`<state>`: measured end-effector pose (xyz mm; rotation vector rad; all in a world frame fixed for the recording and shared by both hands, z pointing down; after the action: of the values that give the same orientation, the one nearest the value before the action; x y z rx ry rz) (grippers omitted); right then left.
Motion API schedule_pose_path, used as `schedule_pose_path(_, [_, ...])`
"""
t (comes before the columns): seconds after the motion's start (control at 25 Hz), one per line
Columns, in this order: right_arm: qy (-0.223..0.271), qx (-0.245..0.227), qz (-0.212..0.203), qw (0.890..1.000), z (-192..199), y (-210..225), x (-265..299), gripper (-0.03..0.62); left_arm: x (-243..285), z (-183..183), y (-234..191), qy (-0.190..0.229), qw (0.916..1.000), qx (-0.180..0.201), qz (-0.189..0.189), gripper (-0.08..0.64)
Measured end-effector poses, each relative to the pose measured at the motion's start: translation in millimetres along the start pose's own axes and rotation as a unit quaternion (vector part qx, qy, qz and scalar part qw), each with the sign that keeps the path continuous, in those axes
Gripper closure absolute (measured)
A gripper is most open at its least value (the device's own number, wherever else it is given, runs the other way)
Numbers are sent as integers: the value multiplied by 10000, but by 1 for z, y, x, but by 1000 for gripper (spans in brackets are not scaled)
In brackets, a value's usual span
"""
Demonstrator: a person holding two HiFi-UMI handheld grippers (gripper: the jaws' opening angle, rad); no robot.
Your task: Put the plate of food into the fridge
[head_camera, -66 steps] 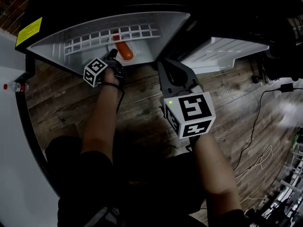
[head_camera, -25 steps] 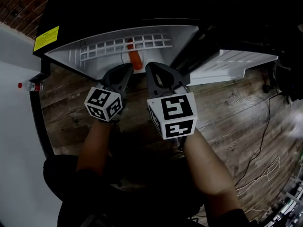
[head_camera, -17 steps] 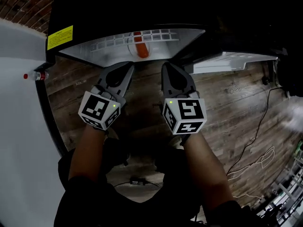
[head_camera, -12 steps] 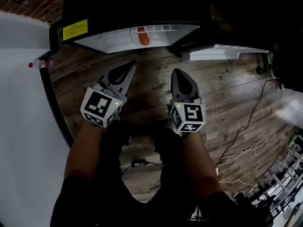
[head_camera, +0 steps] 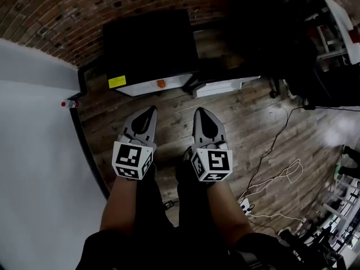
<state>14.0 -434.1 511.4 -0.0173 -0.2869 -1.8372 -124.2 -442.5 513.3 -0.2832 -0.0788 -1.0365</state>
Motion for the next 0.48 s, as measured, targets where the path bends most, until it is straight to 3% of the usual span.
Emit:
schedule_pose_path(0.2, [435, -39, -287, 9986, -164, -19, -16, 580, -20, -141, 47, 77, 9990, -26, -444, 563])
schedule_pose_path(0.32, [633, 29, -414, 9971, -243, -26, -36, 580, -33, -219, 79, 260, 9986, -130, -451, 563])
schedule_pose_path(0.48, [1069, 58, -637, 9922, -337, -43, -49, 579, -40, -316, 108, 767, 9965, 82, -311, 563])
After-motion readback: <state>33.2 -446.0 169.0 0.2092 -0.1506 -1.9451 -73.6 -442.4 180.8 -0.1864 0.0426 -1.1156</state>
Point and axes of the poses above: the fingertips, and each gripper's own axes: x forward along the fingers, y to its right, z out of its underside, the point moved 1 cm from there along -x, backward along the fingers, and after that the axes turned 15 degrees about y, right-handed, at the moved point
